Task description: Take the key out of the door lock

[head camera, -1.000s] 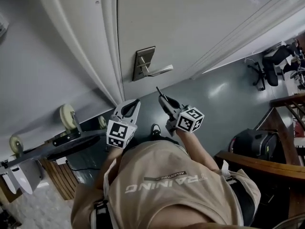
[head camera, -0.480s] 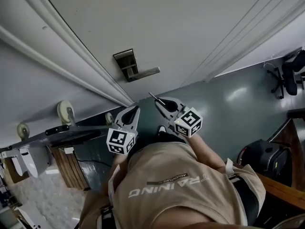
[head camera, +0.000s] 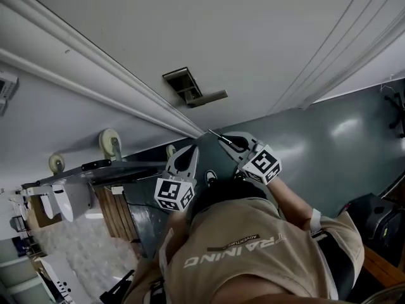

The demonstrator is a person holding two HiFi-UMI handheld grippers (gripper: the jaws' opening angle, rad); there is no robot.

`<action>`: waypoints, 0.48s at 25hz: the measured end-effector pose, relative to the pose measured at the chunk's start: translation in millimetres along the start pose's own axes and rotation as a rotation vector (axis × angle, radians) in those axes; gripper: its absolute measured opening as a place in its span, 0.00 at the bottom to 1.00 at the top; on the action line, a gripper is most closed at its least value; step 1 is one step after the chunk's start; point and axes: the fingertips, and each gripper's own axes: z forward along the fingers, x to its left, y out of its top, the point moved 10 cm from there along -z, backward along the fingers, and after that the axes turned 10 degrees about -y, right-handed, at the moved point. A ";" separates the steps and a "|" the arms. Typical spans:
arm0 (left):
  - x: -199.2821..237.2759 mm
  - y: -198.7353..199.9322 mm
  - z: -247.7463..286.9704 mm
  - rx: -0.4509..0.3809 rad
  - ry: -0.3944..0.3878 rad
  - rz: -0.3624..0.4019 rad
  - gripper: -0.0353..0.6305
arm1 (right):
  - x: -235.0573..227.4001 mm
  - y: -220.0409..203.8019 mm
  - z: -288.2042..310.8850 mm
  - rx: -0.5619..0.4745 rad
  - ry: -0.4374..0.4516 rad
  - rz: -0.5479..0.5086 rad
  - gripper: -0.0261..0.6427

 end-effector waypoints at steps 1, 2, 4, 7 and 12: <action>0.0 -2.8 -3.0 0.000 0.000 -0.005 0.07 | 3.5 0.4 0.1 -0.004 -0.003 -0.002 0.06; 0.0 -5.5 -5.1 0.001 -0.001 -0.007 0.07 | 6.7 1.0 -0.4 -0.005 -0.009 -0.006 0.06; -0.6 -7.9 -9.1 -0.001 -0.004 -0.003 0.07 | 13.0 0.8 -3.8 0.003 -0.024 0.001 0.06; -1.6 0.9 -18.1 -0.035 -0.010 0.036 0.07 | 22.4 1.3 -9.7 0.007 -0.038 0.042 0.07; -2.0 6.4 -33.4 -0.082 -0.008 0.090 0.07 | 29.0 17.6 -13.7 -0.004 -0.101 0.009 0.06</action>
